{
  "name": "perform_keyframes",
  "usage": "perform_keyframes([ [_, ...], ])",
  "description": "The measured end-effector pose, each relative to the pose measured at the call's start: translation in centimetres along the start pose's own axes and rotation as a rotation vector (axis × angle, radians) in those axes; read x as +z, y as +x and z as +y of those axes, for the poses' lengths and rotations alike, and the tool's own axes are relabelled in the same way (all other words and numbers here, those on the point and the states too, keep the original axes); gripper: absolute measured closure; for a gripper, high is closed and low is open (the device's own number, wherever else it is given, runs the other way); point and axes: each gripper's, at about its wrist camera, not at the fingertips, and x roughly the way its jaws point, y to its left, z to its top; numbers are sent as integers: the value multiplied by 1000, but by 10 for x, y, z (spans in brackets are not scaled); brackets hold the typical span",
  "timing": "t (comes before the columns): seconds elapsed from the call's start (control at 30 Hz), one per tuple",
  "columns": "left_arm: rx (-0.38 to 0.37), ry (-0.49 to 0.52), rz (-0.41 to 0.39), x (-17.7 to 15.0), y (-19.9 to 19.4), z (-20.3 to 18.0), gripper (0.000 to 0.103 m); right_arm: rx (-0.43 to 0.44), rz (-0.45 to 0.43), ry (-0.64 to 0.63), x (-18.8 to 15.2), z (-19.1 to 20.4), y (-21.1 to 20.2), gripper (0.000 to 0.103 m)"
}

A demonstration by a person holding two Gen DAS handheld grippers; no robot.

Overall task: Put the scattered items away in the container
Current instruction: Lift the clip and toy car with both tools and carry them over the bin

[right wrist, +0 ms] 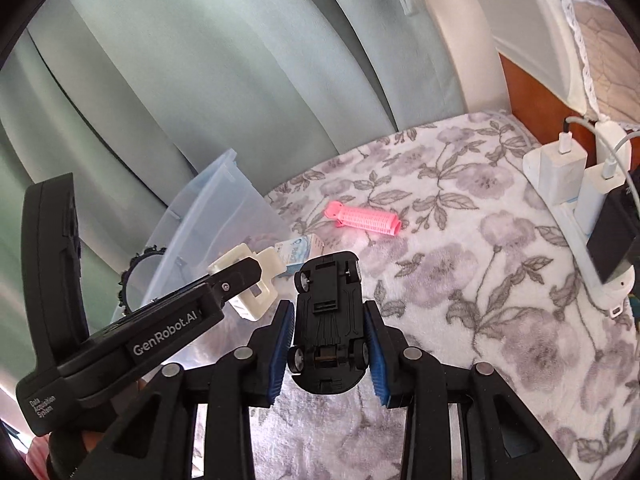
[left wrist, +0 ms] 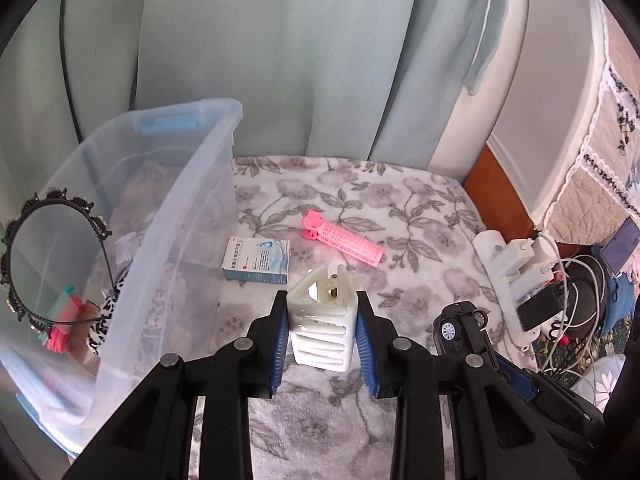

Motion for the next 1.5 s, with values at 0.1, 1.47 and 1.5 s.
perform_keyframes([
  [0.1, -6, 14, -34, 1, -22, -6, 71, 11, -42, -11, 0, 10, -21, 66],
  [1.47, -96, -51, -311, 8, -155, 29, 71, 41, -300, -152, 5, 105, -133, 66],
  [1.5, -90, -63, -315, 8, -156, 36, 71, 40, -292, -159, 5, 109, -130, 66],
])
